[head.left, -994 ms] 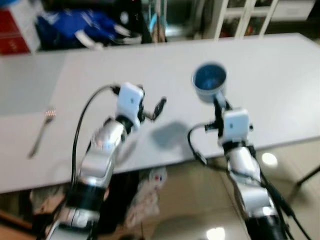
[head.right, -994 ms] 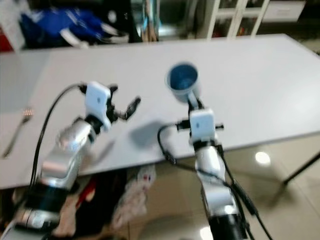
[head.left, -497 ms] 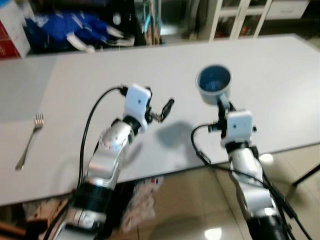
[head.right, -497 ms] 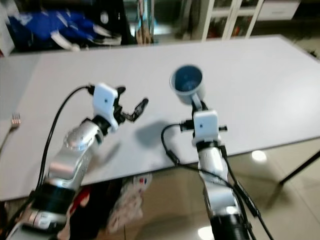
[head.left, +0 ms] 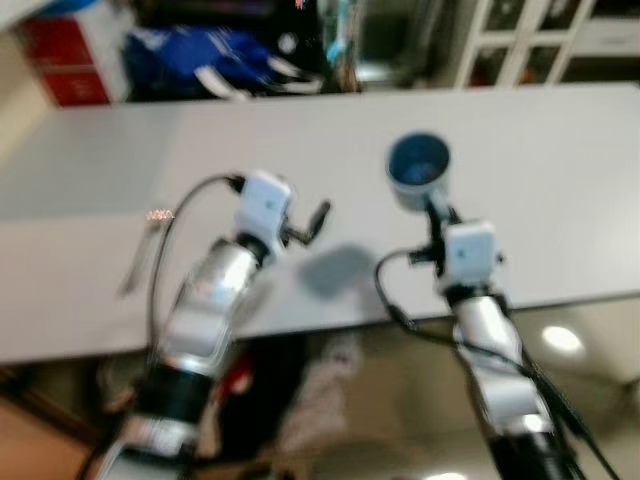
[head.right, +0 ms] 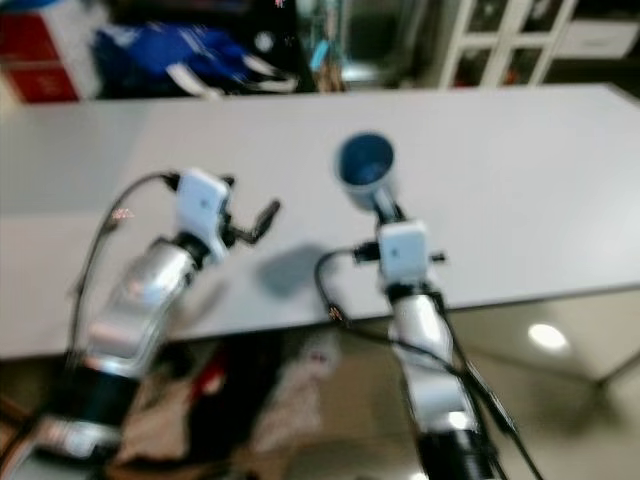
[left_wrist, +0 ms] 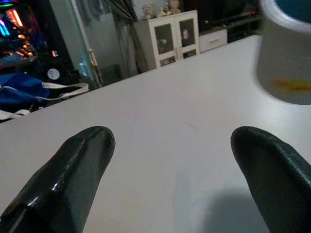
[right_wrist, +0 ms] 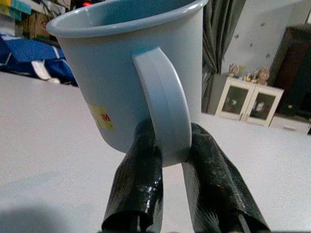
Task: Setting the table
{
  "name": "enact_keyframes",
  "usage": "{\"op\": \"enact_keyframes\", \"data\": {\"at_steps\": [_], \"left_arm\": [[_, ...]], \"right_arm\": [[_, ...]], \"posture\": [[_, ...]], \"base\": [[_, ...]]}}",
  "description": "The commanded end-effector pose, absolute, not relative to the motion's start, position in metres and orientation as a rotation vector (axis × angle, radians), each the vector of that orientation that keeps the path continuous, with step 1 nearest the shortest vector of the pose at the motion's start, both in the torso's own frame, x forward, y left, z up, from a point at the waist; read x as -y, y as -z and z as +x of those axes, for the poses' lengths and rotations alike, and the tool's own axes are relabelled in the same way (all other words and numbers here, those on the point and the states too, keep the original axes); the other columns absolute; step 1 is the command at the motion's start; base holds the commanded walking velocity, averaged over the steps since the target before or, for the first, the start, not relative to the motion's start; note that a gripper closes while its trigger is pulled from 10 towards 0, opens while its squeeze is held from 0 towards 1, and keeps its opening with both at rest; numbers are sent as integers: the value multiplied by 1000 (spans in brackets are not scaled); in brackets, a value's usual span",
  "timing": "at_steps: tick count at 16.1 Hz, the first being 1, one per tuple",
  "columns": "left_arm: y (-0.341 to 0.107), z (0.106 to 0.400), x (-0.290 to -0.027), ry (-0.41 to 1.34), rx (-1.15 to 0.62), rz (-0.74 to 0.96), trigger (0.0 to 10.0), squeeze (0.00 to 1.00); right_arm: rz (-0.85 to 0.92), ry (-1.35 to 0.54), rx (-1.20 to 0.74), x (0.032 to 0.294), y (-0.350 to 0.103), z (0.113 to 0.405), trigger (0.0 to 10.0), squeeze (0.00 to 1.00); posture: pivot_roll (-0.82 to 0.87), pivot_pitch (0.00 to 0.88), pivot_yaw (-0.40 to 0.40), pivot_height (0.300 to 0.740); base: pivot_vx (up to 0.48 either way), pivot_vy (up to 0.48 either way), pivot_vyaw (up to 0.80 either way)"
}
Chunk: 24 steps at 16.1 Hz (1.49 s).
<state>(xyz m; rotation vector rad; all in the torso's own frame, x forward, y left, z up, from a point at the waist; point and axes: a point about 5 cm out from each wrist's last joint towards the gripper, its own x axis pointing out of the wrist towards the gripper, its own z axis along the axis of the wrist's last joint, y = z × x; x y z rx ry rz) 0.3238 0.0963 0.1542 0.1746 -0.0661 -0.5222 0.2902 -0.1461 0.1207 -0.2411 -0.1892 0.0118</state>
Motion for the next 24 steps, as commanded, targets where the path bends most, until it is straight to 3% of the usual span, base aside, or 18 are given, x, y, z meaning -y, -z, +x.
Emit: {"op": "enact_keyframes", "data": {"at_steps": [1, 21, 24], "left_arm": [[-157, 326, -98, 519, 68, 201, 10000, 0], [-154, 325, -96, 525, 62, 211, 10000, 0], [-154, 325, -97, 514, 59, 202, 10000, 0]], "right_arm": [[-235, -12, 217, 144, -127, 292, 0, 0], [-232, -12, 214, 142, -125, 291, 0, 0], [-222, 11, 225, 144, -131, 293, 0, 0]], "posture": [[-14, 0, 19, 727], [-18, 0, 30, 727], [-18, 0, 31, 727]], "base": [[480, 0, 0], [370, -39, 0], [0, 0, 0]]}}
